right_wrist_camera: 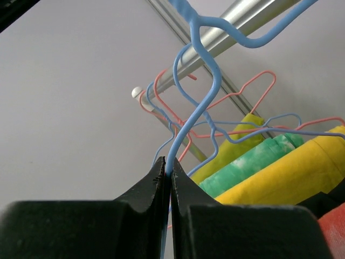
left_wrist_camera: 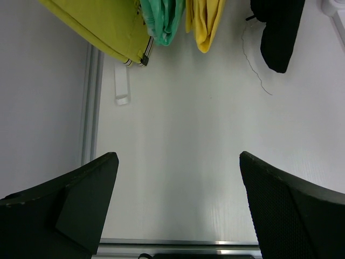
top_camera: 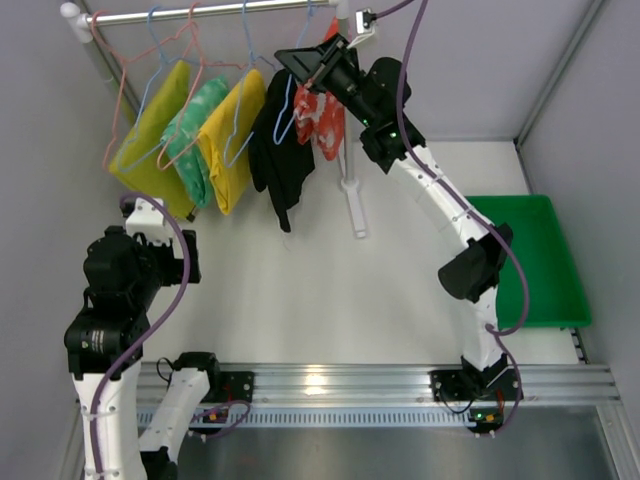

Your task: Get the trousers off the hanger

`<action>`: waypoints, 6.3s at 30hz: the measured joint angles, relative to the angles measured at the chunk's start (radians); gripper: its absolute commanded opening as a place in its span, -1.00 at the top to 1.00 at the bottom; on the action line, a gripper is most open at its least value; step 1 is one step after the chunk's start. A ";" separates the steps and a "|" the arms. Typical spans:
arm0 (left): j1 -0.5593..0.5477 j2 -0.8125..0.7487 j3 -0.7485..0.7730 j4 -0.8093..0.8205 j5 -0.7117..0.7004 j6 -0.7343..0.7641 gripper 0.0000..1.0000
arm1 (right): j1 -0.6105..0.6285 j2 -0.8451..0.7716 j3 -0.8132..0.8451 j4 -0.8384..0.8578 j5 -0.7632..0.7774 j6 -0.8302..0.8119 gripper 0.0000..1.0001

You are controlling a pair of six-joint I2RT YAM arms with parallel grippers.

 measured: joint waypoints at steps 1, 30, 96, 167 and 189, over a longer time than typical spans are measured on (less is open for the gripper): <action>0.000 -0.001 0.000 0.000 0.002 -0.004 -0.98 | 0.000 0.000 -0.006 0.008 -0.008 0.000 1.00; 0.001 0.132 0.315 0.143 0.581 -0.265 -0.98 | 0.023 -0.554 -0.660 -0.034 -0.228 -0.024 1.00; -0.591 0.896 0.344 1.020 0.708 -1.305 0.56 | 0.040 -0.997 -1.204 -0.178 -0.076 -0.141 0.90; -0.562 1.012 0.642 1.170 0.846 -1.476 1.00 | 0.053 -1.027 -1.811 0.371 0.310 -0.808 -0.99; -0.562 1.012 0.642 1.184 0.853 -1.492 1.00 | 0.092 -1.007 -1.798 0.447 0.245 -0.821 -0.99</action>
